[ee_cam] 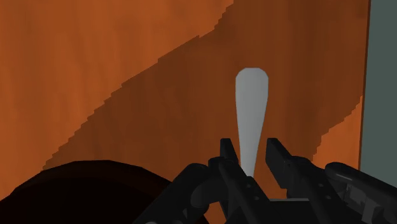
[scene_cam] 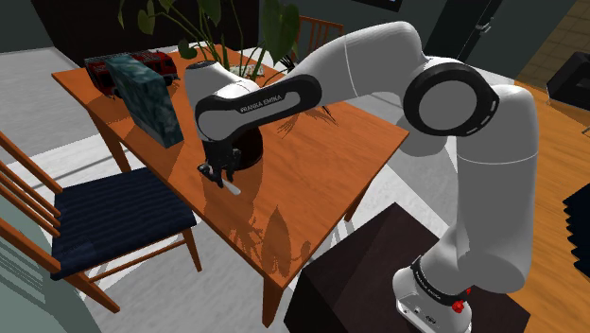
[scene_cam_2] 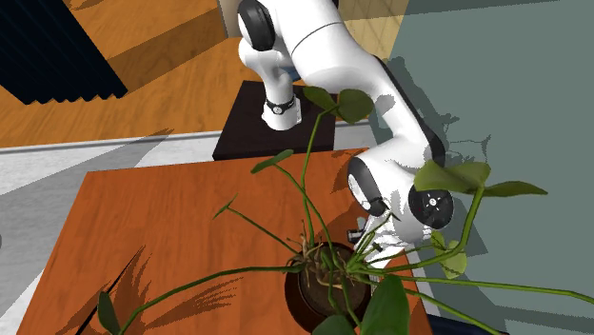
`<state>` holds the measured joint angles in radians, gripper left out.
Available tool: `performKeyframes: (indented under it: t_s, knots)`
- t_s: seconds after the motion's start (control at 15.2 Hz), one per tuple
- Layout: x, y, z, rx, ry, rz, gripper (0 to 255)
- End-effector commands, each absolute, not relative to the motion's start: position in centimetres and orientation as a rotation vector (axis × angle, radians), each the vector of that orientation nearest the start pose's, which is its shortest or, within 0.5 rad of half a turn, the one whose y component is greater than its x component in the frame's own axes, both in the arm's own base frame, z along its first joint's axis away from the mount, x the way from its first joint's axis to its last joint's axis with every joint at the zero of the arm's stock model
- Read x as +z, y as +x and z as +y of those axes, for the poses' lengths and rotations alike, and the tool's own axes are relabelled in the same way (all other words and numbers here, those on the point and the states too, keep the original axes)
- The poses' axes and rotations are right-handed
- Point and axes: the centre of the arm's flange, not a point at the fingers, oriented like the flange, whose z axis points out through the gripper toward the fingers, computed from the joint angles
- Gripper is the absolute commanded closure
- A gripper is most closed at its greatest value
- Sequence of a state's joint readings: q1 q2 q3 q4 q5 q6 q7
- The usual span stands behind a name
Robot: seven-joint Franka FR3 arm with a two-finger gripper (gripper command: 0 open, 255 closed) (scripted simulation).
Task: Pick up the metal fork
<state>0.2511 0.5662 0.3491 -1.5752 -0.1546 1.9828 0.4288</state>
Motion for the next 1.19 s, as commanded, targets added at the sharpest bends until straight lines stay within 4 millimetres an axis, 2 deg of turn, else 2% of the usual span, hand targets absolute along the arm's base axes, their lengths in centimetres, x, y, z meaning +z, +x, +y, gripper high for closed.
performKeyframes:
  t_s: [0.0,0.99,1.12]
  knots:
    - [30.7,59.2,34.4,0.199,-3.140,-0.309,255]
    - [38.6,59.2,34.4,0.199,-3.140,-0.309,255]
    - [38.7,59.2,34.4,0.199,-3.140,-0.309,255]
